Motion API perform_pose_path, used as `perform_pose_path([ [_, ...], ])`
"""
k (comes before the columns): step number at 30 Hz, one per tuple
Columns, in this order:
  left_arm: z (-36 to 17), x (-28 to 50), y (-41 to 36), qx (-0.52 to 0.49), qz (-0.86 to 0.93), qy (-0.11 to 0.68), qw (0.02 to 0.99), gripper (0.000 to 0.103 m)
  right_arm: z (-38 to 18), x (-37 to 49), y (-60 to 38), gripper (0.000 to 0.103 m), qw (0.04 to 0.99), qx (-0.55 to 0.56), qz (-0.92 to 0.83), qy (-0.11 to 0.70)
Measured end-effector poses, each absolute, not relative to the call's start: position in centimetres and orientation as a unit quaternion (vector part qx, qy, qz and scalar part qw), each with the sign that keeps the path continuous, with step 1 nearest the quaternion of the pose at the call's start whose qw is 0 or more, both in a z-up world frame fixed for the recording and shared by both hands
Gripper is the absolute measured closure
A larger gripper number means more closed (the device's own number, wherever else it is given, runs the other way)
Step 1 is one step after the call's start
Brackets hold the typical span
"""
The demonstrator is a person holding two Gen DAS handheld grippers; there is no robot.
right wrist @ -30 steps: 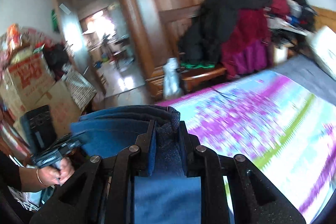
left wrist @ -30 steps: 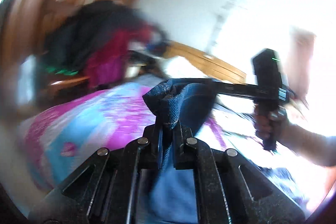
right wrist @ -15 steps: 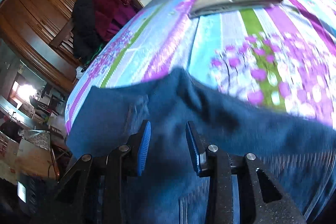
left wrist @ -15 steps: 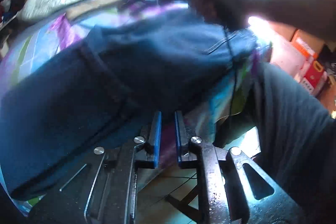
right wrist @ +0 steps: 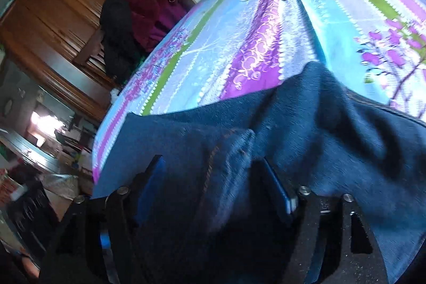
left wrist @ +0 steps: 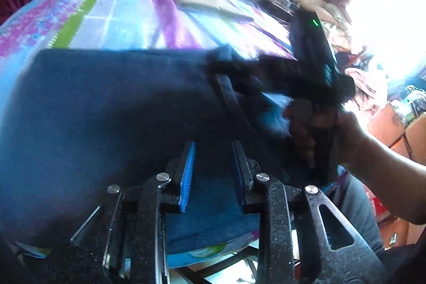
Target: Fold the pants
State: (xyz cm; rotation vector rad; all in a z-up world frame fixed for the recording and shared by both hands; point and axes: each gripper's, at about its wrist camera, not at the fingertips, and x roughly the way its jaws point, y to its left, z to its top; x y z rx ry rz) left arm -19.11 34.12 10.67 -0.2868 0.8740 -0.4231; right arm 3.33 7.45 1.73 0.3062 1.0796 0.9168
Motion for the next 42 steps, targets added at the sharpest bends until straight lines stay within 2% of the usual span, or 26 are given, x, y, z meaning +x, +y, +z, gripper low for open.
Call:
perform_pose_path([
  [1, 10.1, -19.4, 32.9, -0.131, -0.214, 0.428, 0.868, 0.075, 1.3, 3.8, 7.7, 0.072, 0.744, 0.140, 0.417, 0.503],
  [2, 9.8, -19.5, 32.3, -0.126, -0.223, 0.432, 0.865, 0.075, 1.1, 3.9, 7.8, 0.073, 0.740, 0.136, 0.418, 0.509],
  [6, 9.9, -20.5, 30.1, -0.126, -0.233, 0.421, 0.868, 0.078, 4.2, 2.4, 5.8, 0.077, 0.756, 0.143, 0.442, 0.461],
  [7, 9.9, -20.6, 30.0, -0.145, -0.252, 0.421, 0.859, 0.075, 4.3, 2.6, 5.7, 0.077, 0.763, 0.139, 0.435, 0.458],
  [10, 9.4, -20.8, 29.2, -0.142, -0.266, 0.413, 0.859, 0.074, 1.7, 2.8, 6.9, 0.077, 0.777, 0.049, 0.370, 0.507],
  [12, 9.2, -20.7, 30.0, -0.168, -0.269, 0.415, 0.853, 0.073, 1.9, 2.6, 6.2, 0.077, 0.777, 0.063, 0.371, 0.504],
  [13, 9.5, -20.8, 30.5, -0.176, -0.263, 0.422, 0.850, 0.074, 2.4, 2.5, 5.6, 0.063, 0.781, 0.073, 0.355, 0.508],
  [14, 10.3, -21.2, 31.6, -0.177, -0.246, 0.424, 0.853, 0.074, 3.3, 2.3, 5.0, 0.055, 0.793, 0.079, 0.332, 0.505],
  [15, 11.0, -21.5, 32.6, -0.177, -0.239, 0.415, 0.860, 0.074, 4.5, 1.6, 4.2, 0.049, 0.806, 0.077, 0.317, 0.494],
  [16, 12.3, -22.5, 34.6, -0.182, -0.227, 0.393, 0.872, 0.073, 6.0, 0.6, 3.9, 0.049, 0.816, 0.076, 0.323, 0.473],
  [17, 13.6, -23.7, 37.0, -0.190, -0.211, 0.369, 0.885, 0.071, 7.5, -0.2, 3.8, 0.049, 0.816, 0.077, 0.348, 0.454],
  [19, 14.7, -24.9, 41.0, -0.207, -0.178, 0.342, 0.899, 0.051, 9.8, -3.6, 4.8, 0.050, 0.808, 0.058, 0.403, 0.426],
  [20, 14.8, -25.4, 42.9, -0.210, -0.156, 0.337, 0.904, 0.051, 10.4, -5.5, 5.7, 0.050, 0.801, 0.039, 0.427, 0.417],
  [21, 14.4, -25.5, 45.1, -0.211, -0.134, 0.343, 0.905, 0.051, 10.5, -7.5, 6.7, 0.057, 0.793, 0.017, 0.449, 0.411],
  [22, 13.7, -25.0, 46.4, -0.210, -0.120, 0.354, 0.903, 0.052, 10.2, -8.9, 7.2, 0.070, 0.783, 0.002, 0.466, 0.412],
  [24, 11.6, -24.5, 48.1, -0.198, -0.090, 0.388, 0.896, 0.052, 8.5, -11.3, 8.3, 0.072, 0.770, -0.030, 0.473, 0.427],
  [26, 9.8, -24.3, 48.7, -0.197, -0.080, 0.399, 0.892, 0.052, 5.3, -12.4, 8.6, 0.080, 0.749, -0.050, 0.454, 0.479],
  [27, 8.6, -24.5, 49.4, -0.211, -0.075, 0.402, 0.888, 0.056, 4.1, -12.9, 8.0, 0.094, 0.753, -0.049, 0.445, 0.483],
  [28, 7.4, -24.1, 49.9, -0.226, -0.074, 0.404, 0.884, 0.059, 4.1, -13.6, 7.3, 0.096, 0.766, -0.029, 0.450, 0.458],
  [30, 8.0, -24.0, 50.0, -0.227, -0.078, 0.402, 0.884, 0.059, 4.8, -13.6, 7.7, 0.099, 0.767, -0.040, 0.436, 0.469],
  [33, 9.1, -24.6, 48.8, -0.180, -0.089, 0.412, 0.889, 0.059, 8.6, -13.8, 11.3, 0.094, 0.784, -0.093, 0.450, 0.417],
  [37, 9.5, -26.4, 50.7, -0.252, -0.103, 0.389, 0.880, 0.059, 12.2, -11.2, 20.0, 0.094, 0.766, -0.101, 0.515, 0.370],
  [42, 8.1, -26.0, 51.4, -0.283, -0.110, 0.387, 0.871, 0.059, 9.5, -5.0, 32.8, 0.094, 0.730, -0.097, 0.536, 0.414],
])
